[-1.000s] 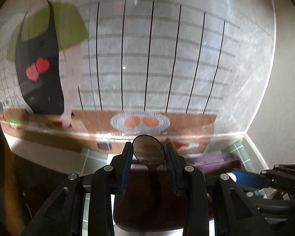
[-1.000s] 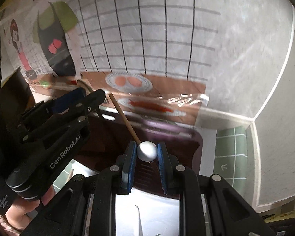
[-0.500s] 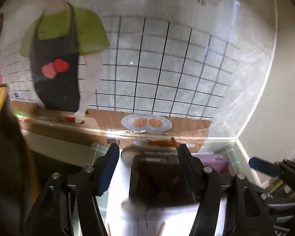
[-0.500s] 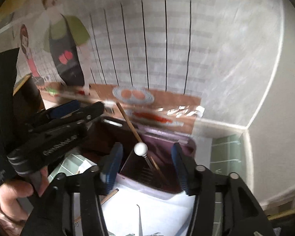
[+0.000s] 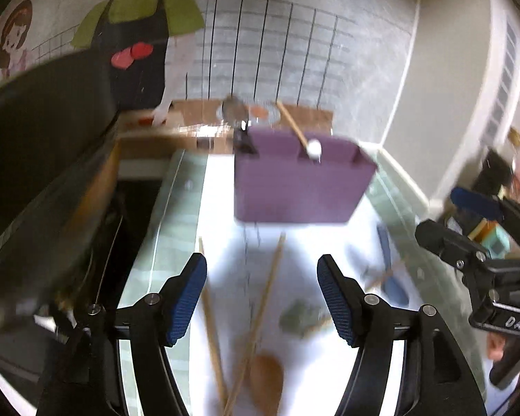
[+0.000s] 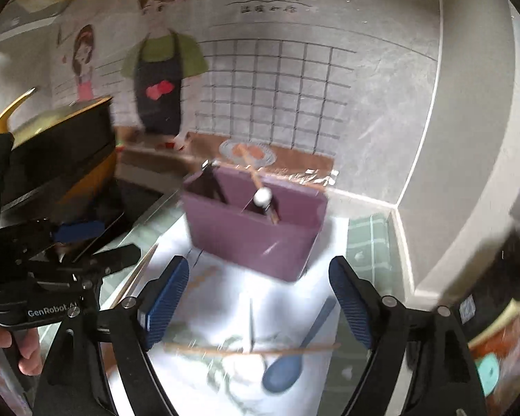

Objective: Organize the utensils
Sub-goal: 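Grasp a wooden spoon by its handle with the right tool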

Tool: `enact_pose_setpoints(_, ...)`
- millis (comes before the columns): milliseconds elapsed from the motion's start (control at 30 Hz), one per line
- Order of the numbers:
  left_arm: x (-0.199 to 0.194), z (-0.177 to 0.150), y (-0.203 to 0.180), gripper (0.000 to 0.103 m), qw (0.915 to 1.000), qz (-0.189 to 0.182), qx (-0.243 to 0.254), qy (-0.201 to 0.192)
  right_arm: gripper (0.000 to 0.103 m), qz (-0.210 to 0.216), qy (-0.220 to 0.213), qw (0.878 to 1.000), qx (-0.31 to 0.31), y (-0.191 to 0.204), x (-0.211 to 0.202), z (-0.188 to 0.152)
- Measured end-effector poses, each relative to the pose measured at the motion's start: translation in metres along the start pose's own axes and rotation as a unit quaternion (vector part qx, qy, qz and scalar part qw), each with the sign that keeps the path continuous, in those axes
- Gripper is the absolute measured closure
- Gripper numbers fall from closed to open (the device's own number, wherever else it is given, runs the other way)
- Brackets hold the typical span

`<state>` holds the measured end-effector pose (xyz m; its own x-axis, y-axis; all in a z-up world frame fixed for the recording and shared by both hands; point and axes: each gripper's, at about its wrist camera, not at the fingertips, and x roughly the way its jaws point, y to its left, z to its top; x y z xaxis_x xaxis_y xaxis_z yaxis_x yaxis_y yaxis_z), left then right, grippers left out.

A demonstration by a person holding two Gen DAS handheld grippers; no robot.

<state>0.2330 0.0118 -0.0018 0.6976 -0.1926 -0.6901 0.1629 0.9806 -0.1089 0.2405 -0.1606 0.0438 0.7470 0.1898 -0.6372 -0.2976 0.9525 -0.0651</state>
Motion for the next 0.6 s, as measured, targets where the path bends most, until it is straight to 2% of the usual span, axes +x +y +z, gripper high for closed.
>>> enact_pose_setpoints(133,-0.023,-0.032,0.006,0.036,0.9996,0.025,0.010,-0.012,0.023,0.007,0.006,1.000,-0.023,0.021,-0.011,-0.032)
enact_pose_setpoints(267,-0.048,-0.066,0.013,0.028,0.9987,0.046,0.008,-0.022,0.023,0.013,-0.011,0.999,-0.039,0.045,-0.023,-0.068)
enact_pose_setpoints(367,-0.054,-0.087,0.018,0.028,0.9986,0.050,0.014,-0.010,0.023,0.025,-0.003,0.999,-0.041,0.061,-0.026,-0.092)
enact_pose_setpoints(467,-0.055,-0.103,0.027,0.028,0.9989,0.047,-0.003,0.008,0.023,0.046,0.011,0.998,-0.034,0.073,-0.024,-0.109)
enact_pose_setpoints(600,-0.055,-0.115,0.044,0.028,0.9942,0.103,-0.017,0.026,0.023,0.084,0.047,0.995,-0.018,0.087,-0.007,-0.114)
